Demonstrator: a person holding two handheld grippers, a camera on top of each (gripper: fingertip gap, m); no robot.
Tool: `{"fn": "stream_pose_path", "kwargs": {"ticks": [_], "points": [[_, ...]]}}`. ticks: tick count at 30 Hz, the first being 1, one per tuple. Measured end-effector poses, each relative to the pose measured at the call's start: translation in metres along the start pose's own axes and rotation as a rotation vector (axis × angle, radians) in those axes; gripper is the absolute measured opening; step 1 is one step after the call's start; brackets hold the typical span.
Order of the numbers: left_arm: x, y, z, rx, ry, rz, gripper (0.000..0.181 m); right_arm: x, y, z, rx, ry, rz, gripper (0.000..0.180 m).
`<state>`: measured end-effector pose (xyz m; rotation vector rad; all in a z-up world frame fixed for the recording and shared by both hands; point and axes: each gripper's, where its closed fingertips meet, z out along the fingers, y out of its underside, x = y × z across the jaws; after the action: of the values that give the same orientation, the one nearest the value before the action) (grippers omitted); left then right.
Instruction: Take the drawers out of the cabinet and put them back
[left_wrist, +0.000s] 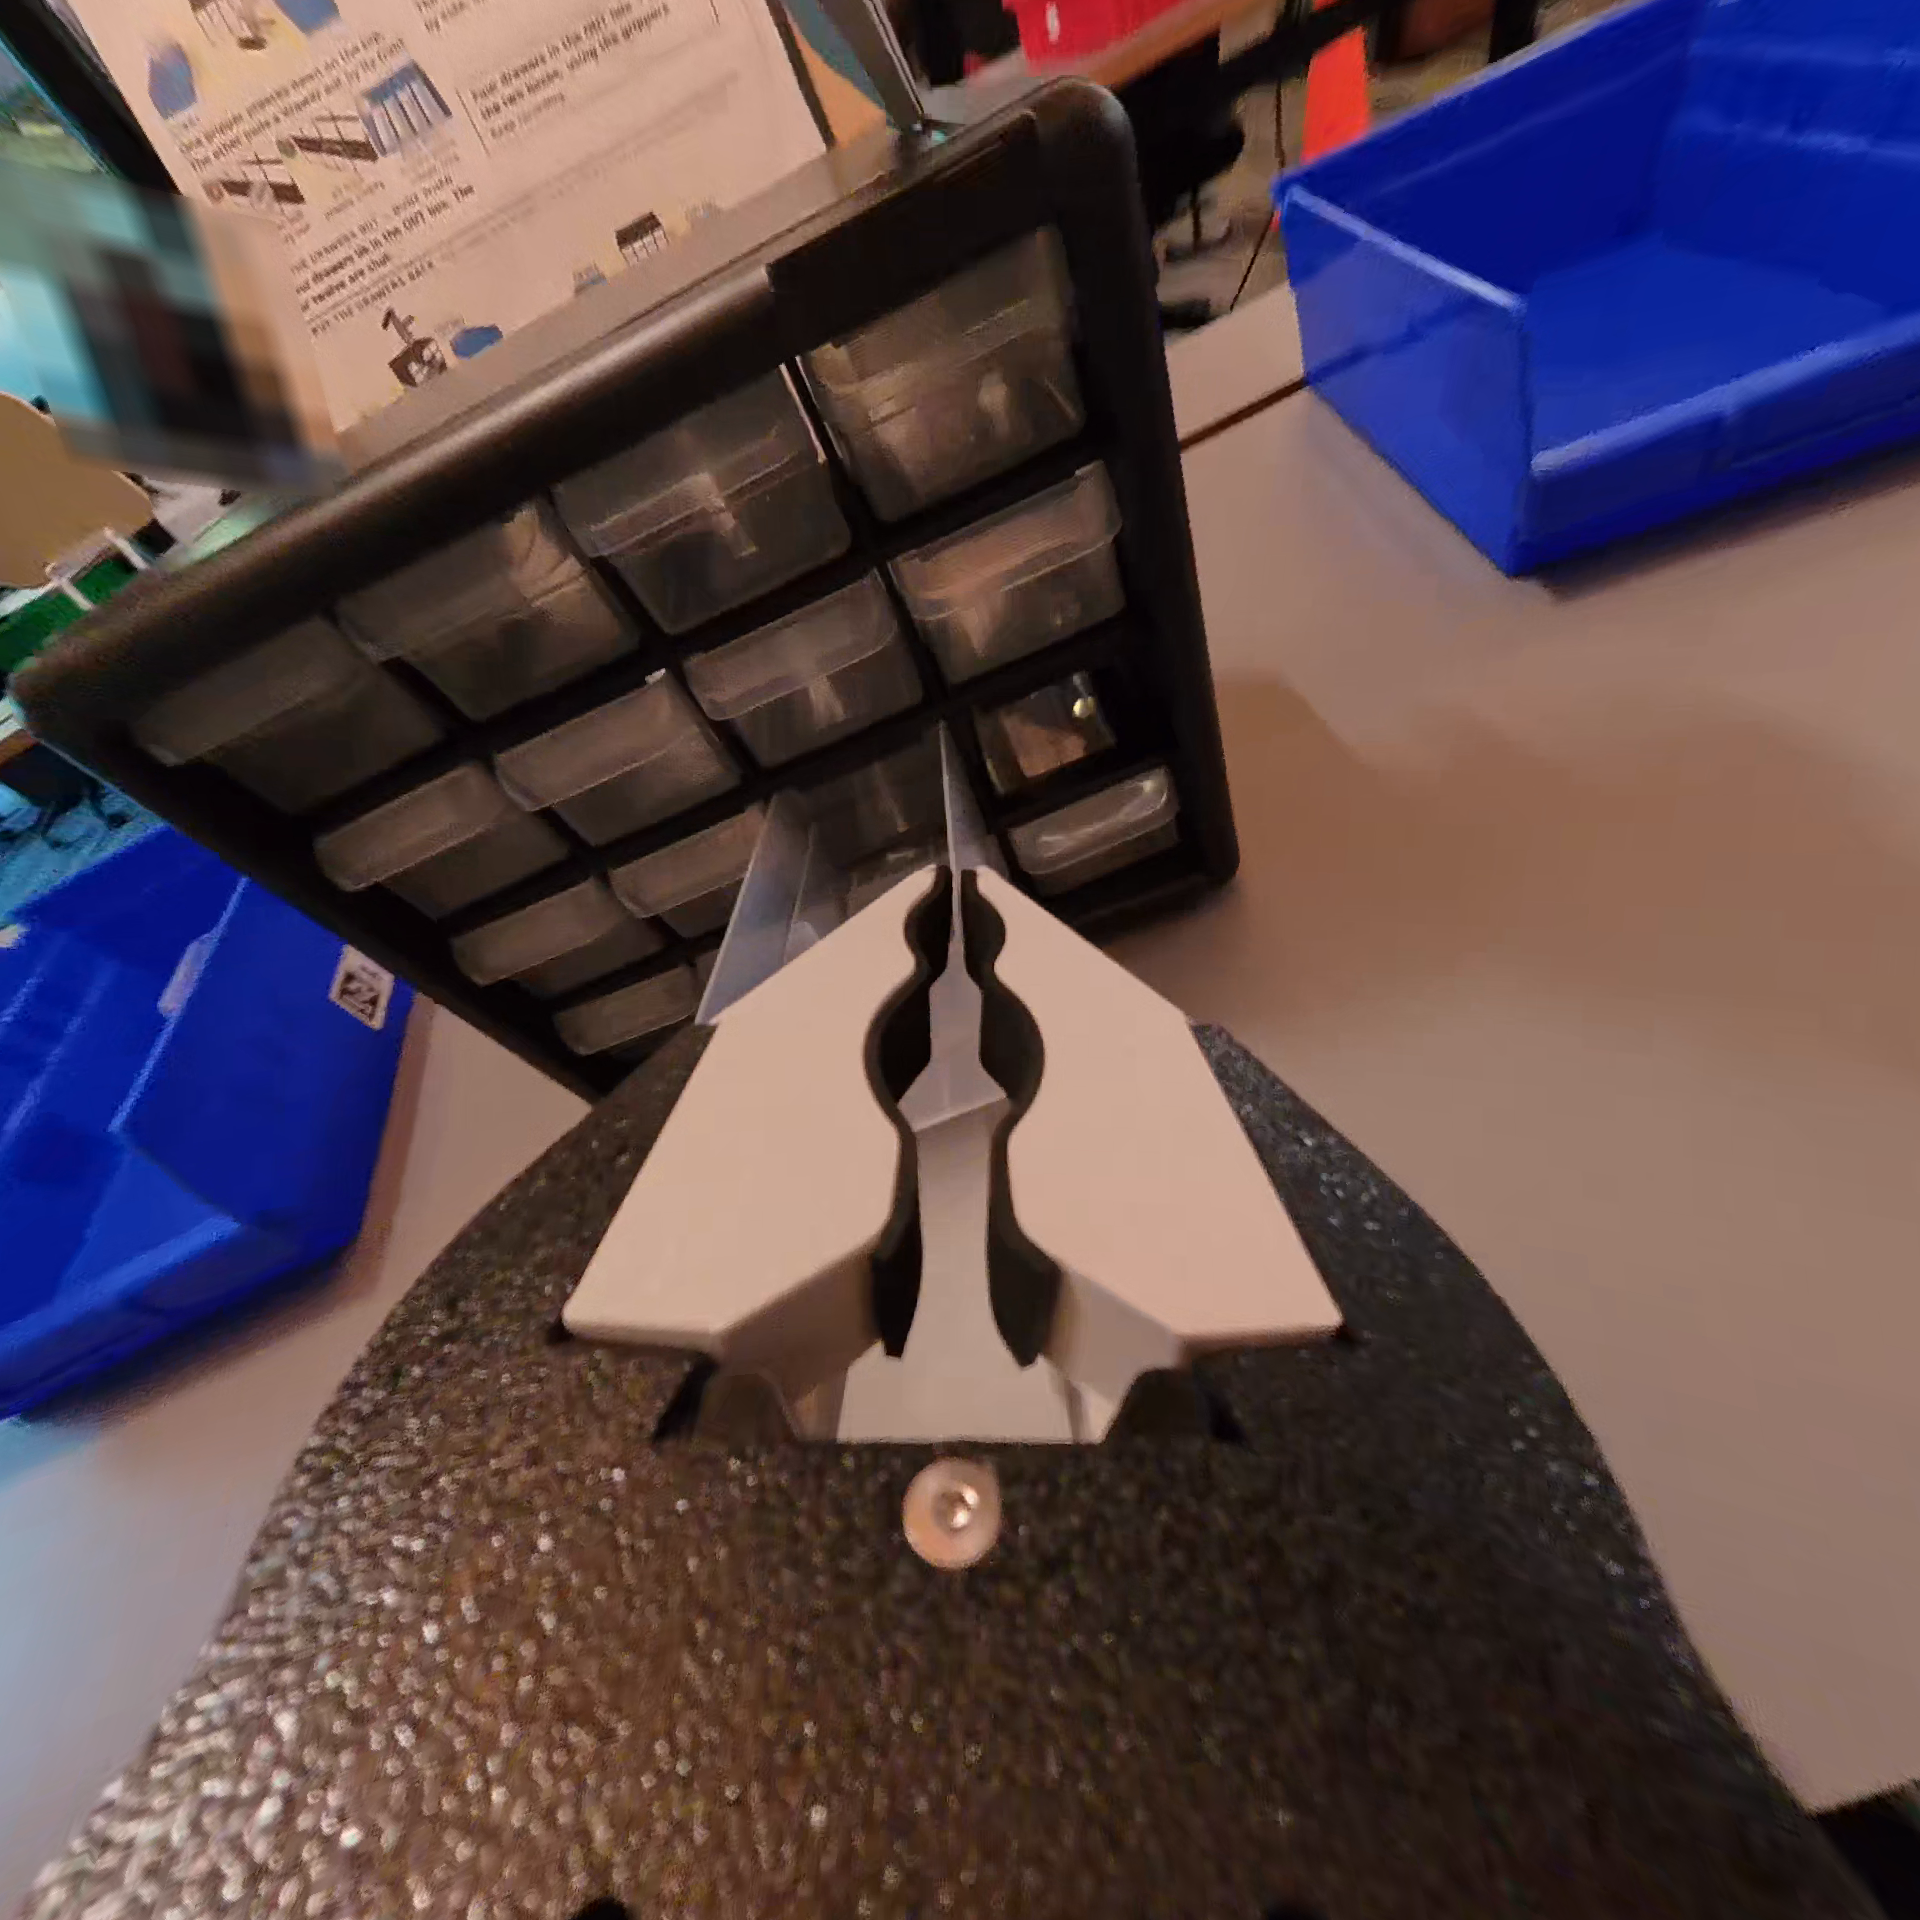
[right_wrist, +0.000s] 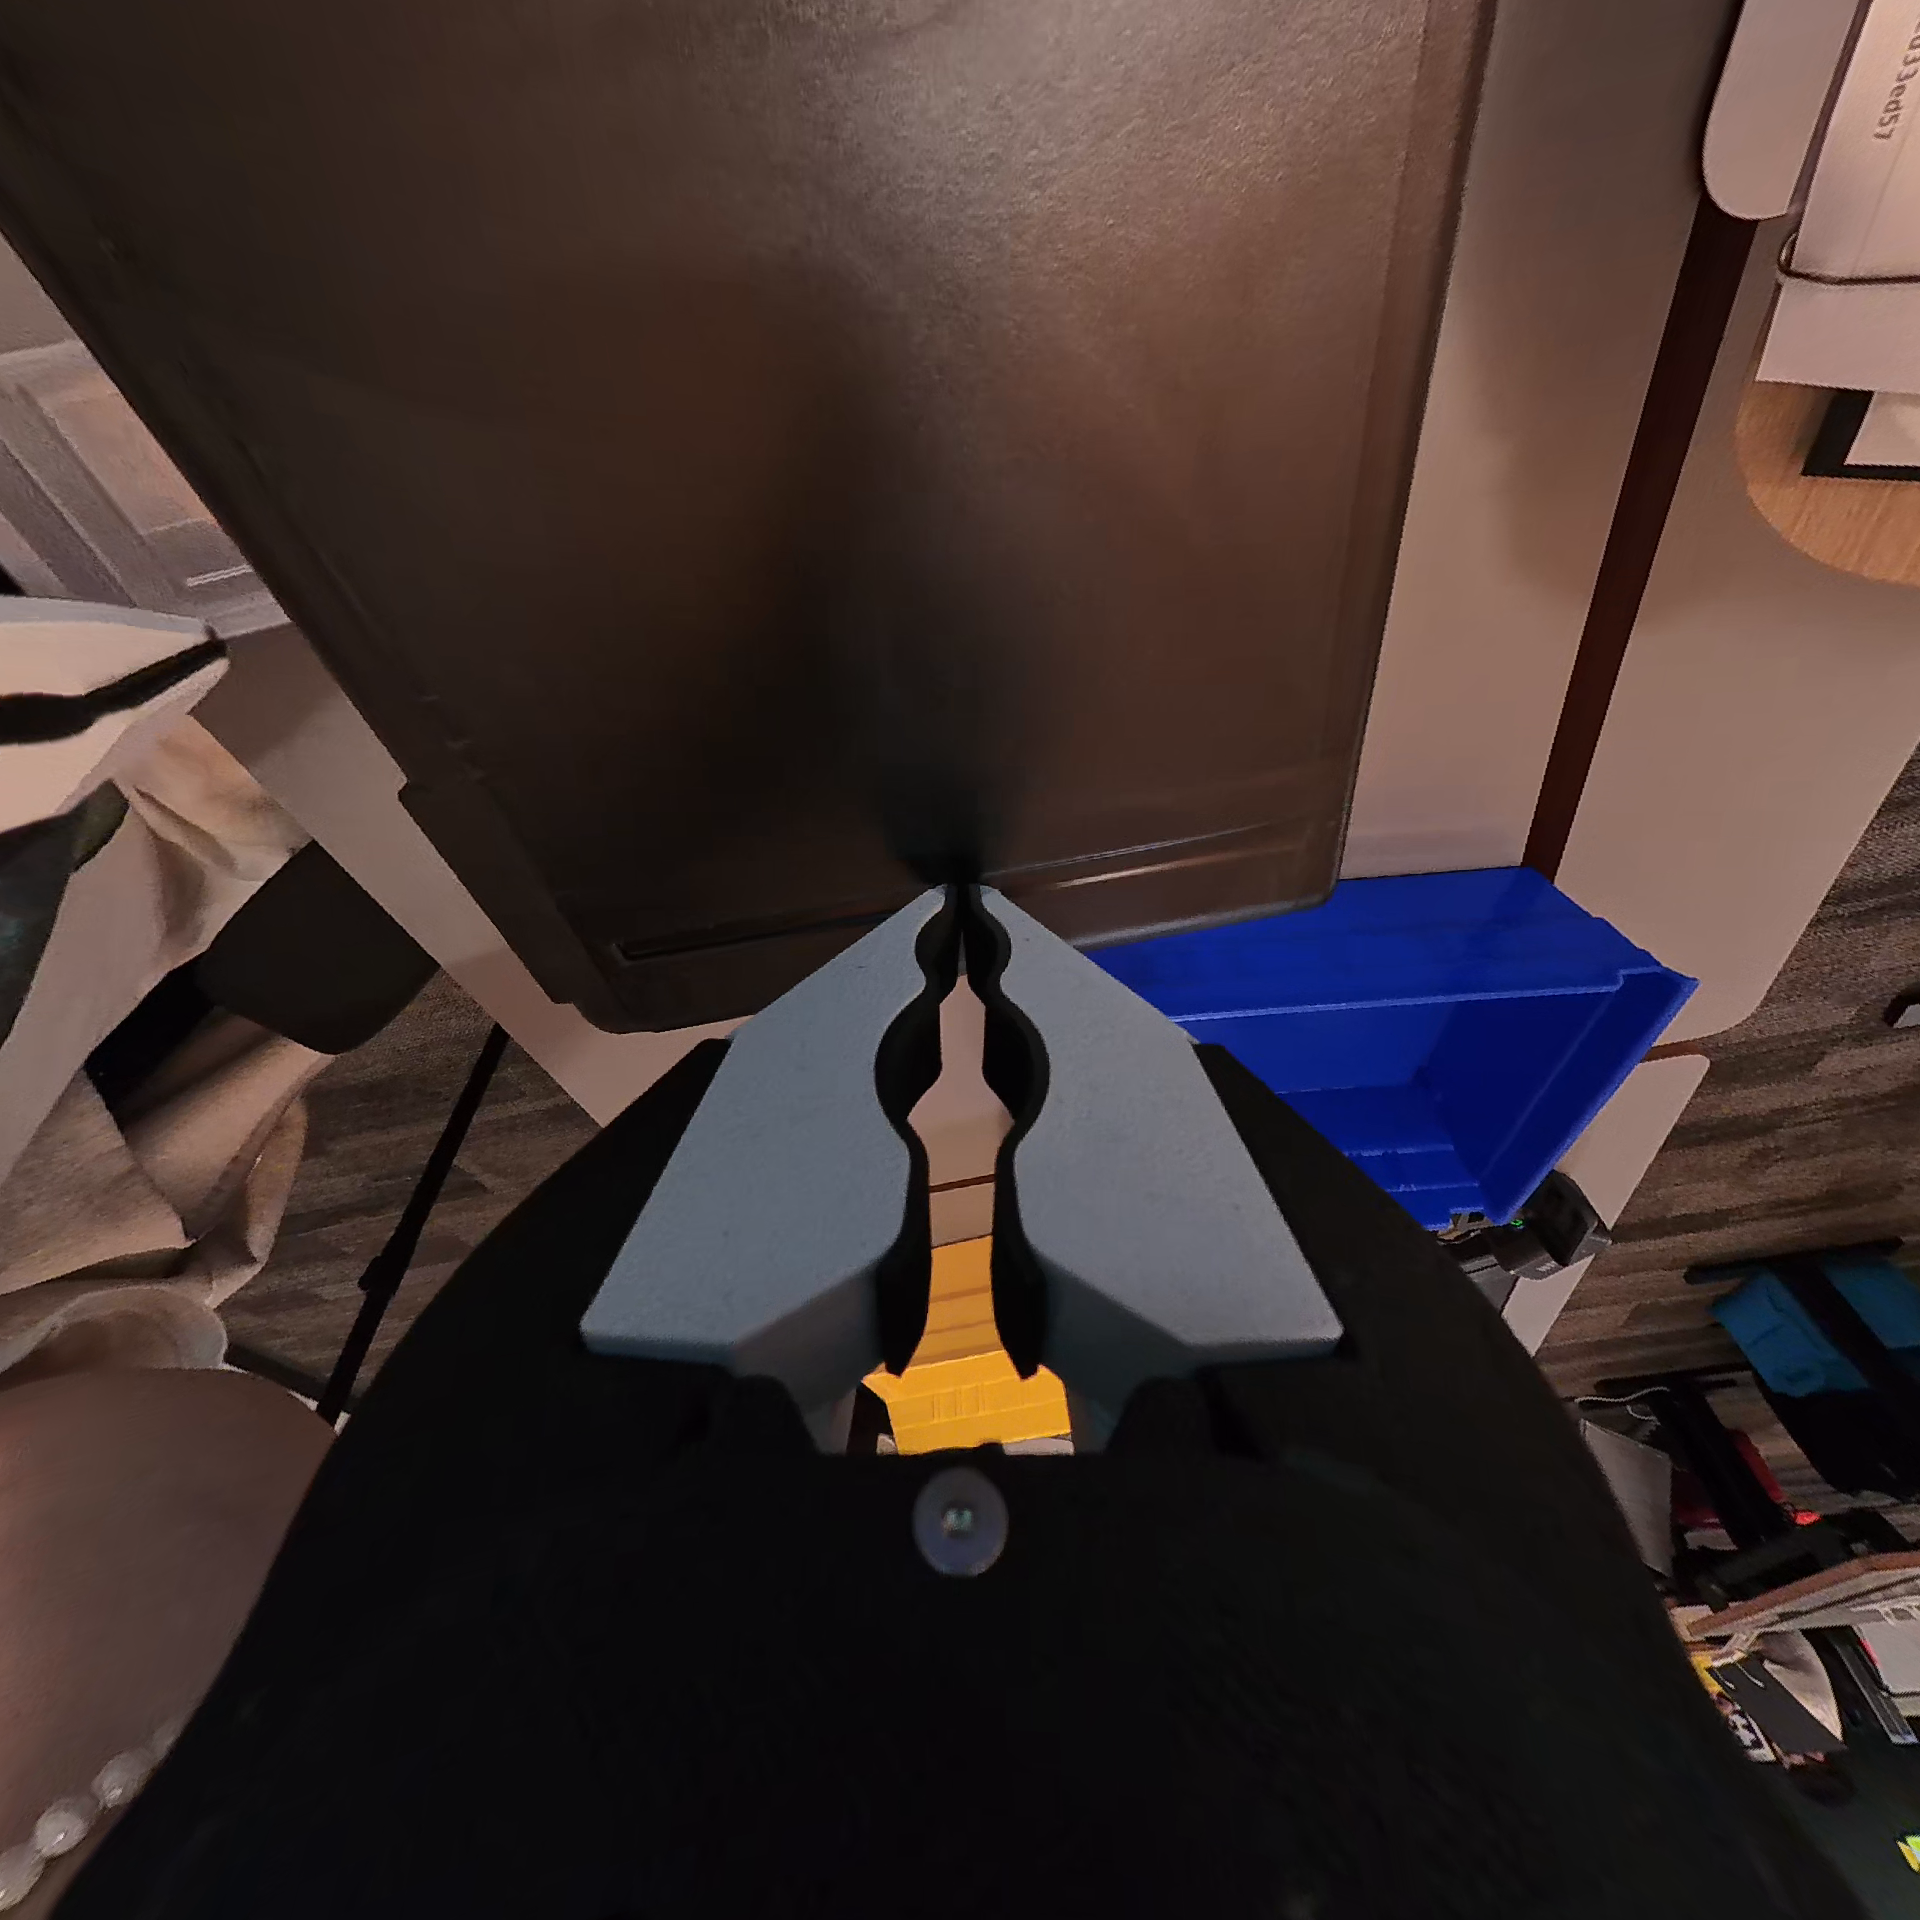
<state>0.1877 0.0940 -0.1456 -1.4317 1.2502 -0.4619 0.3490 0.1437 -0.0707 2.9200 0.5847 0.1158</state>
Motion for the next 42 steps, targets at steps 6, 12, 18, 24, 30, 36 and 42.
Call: {"fn": "stream_pose_path", "kwargs": {"ticks": [6,12,18,24,30,36,42], "points": [[0.004,0.002,0.002,0.156,0.006,0.007,0.000,0.000,0.000,0.000,0.003,0.000,0.005,0.000],[0.001,0.010,0.021,0.201,0.013,-0.026,0.000,0.000,0.000,0.000,-0.008,0.005,0.008,0.000],[-0.010,0.000,0.023,0.286,0.043,-0.060,0.000,0.000,0.000,0.000,-0.004,-0.008,0.007,0.000],[-0.009,-0.002,-0.026,0.444,0.142,0.092,0.000,0.000,0.000,0.000,0.006,-0.009,0.006,0.000],[0.017,0.067,-0.047,0.354,0.198,0.652,0.000,0.000,0.000,0.000,-0.001,-0.009,0.009,0.000],[0.026,0.092,-0.012,0.248,0.113,0.991,0.000,0.000,0.000,0.000,-0.037,0.007,0.014,0.000],[0.008,0.059,0.001,0.330,-0.144,0.991,0.000,0.000,0.000,0.000,-0.035,0.003,0.016,0.000]]}}
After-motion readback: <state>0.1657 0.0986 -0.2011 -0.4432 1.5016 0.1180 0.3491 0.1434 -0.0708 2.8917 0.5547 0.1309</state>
